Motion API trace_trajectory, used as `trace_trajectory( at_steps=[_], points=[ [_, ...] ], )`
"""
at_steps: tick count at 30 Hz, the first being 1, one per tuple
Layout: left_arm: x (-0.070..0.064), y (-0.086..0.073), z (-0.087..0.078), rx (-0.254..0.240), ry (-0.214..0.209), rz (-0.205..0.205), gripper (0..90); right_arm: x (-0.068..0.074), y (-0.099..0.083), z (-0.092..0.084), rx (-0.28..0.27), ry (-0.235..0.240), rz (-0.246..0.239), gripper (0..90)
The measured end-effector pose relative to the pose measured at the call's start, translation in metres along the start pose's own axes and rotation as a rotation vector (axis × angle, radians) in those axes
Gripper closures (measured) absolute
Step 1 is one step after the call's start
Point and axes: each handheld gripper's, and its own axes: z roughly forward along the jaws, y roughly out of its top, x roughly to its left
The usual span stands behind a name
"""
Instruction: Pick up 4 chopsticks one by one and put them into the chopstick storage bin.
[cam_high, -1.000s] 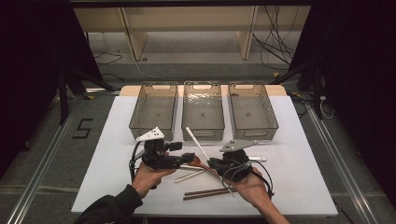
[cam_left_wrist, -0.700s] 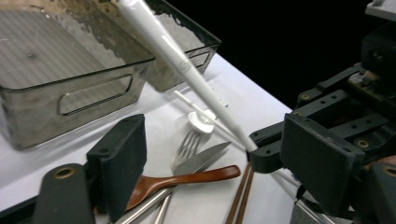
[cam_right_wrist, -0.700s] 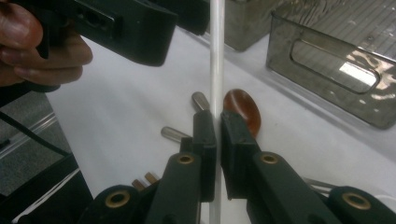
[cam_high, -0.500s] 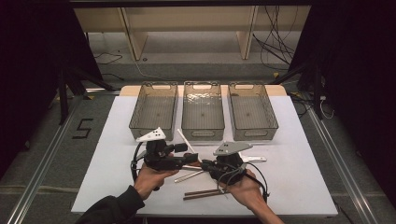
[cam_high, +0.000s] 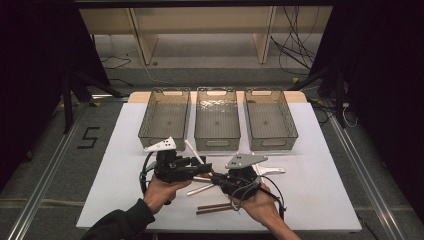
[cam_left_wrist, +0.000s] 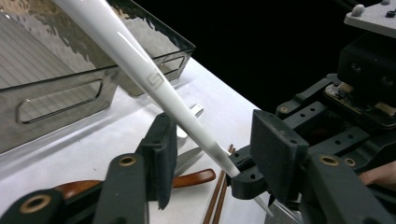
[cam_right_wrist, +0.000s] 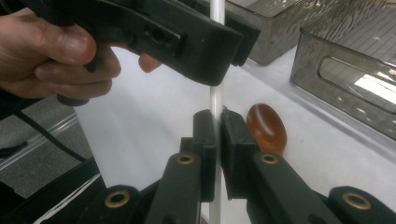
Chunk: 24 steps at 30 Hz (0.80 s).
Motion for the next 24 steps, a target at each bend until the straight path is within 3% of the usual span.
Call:
trace_trajectory(
  at_steps=[9, 24],
  points=[
    [-0.0008, -0.0008, 0.0014, 0.011, -0.035, -0.005, 58.9, 0.0002, 0.0002, -0.0008, -0.020, 0.007, 0.003, 85.9],
    [0.0016, -0.0004, -0.0003, 0.005, -0.046, -0.017, 67.9, 0.0008, 0.0002, -0.0015, -0.034, 0.013, -0.004, 85.9]
  ],
)
